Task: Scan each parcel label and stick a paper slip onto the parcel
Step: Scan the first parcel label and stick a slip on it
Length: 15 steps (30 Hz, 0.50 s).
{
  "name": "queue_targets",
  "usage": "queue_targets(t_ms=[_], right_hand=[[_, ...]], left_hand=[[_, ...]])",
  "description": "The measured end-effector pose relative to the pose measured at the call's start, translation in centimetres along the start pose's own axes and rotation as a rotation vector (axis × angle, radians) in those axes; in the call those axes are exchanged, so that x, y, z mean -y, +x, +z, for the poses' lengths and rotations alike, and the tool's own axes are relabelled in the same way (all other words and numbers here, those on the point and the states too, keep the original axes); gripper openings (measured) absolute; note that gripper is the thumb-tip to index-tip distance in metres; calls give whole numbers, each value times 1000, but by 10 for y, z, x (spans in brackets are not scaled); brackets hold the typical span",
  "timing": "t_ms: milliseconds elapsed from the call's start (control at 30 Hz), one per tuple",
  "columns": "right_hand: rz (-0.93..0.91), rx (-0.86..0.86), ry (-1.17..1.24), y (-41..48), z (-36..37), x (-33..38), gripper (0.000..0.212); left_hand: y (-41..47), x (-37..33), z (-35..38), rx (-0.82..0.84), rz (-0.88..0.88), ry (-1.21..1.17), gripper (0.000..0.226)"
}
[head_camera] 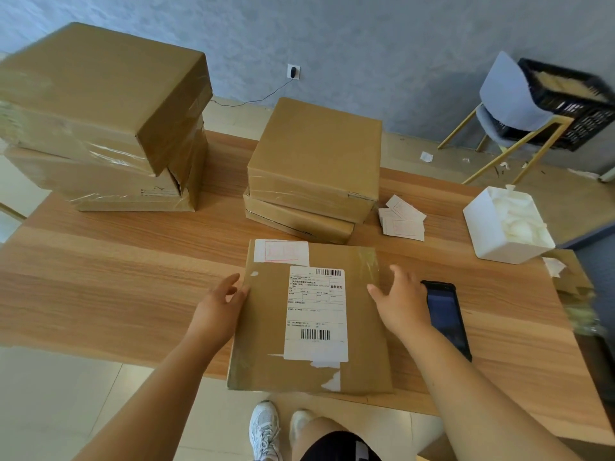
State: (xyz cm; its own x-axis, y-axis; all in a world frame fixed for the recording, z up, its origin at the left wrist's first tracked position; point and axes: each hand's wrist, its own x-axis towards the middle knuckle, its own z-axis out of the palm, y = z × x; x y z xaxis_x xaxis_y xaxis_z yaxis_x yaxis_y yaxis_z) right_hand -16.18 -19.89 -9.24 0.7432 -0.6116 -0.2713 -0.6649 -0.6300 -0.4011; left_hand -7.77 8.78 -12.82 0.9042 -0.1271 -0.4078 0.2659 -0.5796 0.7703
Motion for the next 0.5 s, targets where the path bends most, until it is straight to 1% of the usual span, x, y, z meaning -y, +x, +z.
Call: queue_targets(t_ms=[33, 67, 100, 133, 200, 233, 367, 433, 500], right_hand=[[61, 83, 35, 2, 0, -4, 69], [97, 167, 92, 5, 1, -7, 70], [109, 239, 149, 6, 1, -8, 65], [91, 290, 181, 8, 1, -8, 54], [22, 332, 171, 11, -2, -5, 25], [-4, 339, 174, 12, -3, -2, 20], [-61, 373, 271, 16, -7, 9, 27], [-104, 359, 310, 15, -7, 20, 36], [-170, 331, 396, 11, -5, 38, 38]], left_hand=[[-3, 0, 2, 5, -4, -28, 44], [-6, -1, 3, 9, 0, -52, 41], [-9, -3, 4, 13, 7, -70, 39], [-11, -5, 5, 14, 12, -80, 37], [-17, -7, 5, 6, 5, -78, 34], [-21, -8, 5, -6, -11, -78, 33], [-37, -4, 0, -82, -115, -141, 34], [-47, 0, -6, -141, -147, -209, 30], [-58, 5, -18, -224, -158, -285, 25]])
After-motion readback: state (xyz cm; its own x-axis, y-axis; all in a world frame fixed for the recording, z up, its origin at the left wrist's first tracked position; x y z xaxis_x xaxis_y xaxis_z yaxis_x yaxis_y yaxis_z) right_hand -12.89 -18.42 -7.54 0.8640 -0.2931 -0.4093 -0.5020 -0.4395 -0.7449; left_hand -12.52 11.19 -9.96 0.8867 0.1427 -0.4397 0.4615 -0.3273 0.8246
